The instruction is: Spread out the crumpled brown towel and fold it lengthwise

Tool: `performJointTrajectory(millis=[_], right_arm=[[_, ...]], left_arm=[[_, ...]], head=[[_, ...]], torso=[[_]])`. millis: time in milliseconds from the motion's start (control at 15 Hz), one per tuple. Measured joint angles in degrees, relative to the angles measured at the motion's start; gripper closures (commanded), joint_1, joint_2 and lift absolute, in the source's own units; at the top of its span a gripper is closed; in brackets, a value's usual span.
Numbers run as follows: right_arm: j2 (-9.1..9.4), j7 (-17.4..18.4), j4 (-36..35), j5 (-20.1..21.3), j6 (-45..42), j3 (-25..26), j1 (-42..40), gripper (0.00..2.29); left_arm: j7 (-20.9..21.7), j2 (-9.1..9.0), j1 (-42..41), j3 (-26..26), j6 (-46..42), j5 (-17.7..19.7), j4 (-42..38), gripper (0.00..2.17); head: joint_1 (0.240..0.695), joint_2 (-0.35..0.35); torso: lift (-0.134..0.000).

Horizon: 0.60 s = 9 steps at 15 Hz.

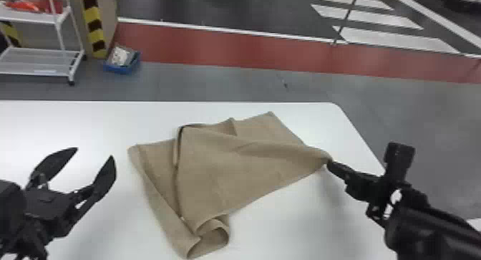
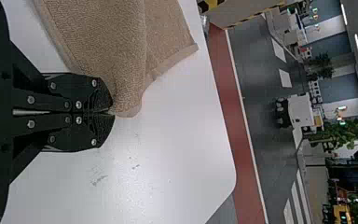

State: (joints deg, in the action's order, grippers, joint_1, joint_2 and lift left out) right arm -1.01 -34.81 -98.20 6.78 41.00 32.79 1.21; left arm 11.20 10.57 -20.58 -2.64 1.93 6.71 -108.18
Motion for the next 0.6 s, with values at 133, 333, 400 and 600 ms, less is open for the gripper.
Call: performJointTrajectory(millis=[133,333,400,600], right_arm=[[0.04,-0.08,-0.02,-0.06,-0.07,-0.33,-0.43,1.69],[0.02,-0.25,-0.05,-0.07,-0.09,-0.42,-0.6,1.69],[-0.01,-0.39,-0.06,-0.09,-0.16,-0.39,-0.65,1.69],[0.22,-0.44,-0.06,-0.28,-0.7,-0.58,-1.1,1.69]], left_arm=[[2.03,1.25,-2.12,-1.7,1.97,0.75,-2.56,0.57],[5.64,2.94,-5.28,-2.39,8.33,6.38,-7.04,0.64],[7.04,3.42,-5.95,-2.25,12.23,8.64,-8.64,0.64],[9.35,3.66,-6.92,-2.97,18.52,9.72,-10.56,0.63]], head=[[0.695,-0.29],[0.695,-0.324],[0.695,-0.343],[0.695,-0.35]], torso=[[-0.124],[-0.124],[-0.124],[-0.124]])
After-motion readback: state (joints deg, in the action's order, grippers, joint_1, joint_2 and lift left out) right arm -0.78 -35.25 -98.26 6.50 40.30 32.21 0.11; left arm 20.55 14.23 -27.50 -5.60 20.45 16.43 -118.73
